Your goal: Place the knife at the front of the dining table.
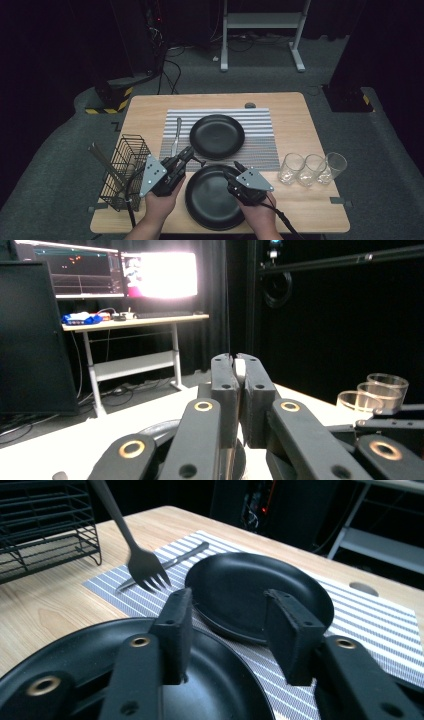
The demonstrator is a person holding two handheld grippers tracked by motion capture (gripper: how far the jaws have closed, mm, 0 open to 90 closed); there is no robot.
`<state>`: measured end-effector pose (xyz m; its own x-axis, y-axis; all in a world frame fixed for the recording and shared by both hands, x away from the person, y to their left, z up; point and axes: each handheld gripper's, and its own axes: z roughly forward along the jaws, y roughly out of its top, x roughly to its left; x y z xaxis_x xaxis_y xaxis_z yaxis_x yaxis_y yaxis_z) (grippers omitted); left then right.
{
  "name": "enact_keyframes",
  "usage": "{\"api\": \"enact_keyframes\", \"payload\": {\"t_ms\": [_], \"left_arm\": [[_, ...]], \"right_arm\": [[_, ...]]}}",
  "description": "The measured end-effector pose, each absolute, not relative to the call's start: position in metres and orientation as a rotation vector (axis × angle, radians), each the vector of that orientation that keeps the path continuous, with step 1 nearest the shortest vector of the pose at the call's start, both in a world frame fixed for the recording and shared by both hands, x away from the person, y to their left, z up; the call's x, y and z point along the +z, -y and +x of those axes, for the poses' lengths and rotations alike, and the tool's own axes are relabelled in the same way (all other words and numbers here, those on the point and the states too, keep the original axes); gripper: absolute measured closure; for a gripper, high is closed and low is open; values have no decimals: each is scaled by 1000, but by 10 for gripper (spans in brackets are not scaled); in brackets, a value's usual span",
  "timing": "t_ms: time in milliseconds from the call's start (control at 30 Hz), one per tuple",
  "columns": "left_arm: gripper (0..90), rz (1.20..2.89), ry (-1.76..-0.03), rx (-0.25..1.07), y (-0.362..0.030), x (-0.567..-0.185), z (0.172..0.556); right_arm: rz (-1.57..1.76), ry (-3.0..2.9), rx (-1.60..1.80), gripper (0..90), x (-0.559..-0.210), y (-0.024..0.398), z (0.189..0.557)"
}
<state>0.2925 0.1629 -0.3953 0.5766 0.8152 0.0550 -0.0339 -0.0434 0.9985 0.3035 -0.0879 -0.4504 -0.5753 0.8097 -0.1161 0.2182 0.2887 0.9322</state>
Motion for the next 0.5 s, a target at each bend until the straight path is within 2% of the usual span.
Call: {"api": "enact_keyframes", "payload": {"t_ms": [300, 500], "left_arm": [[862, 1461, -761, 777, -152, -398, 308], [862, 1462, -769, 766, -144, -396, 312]], "right_arm": [[882, -1968, 1327, 570, -446, 83, 309], [857, -1976, 1353, 614, -446, 77, 313]]}}
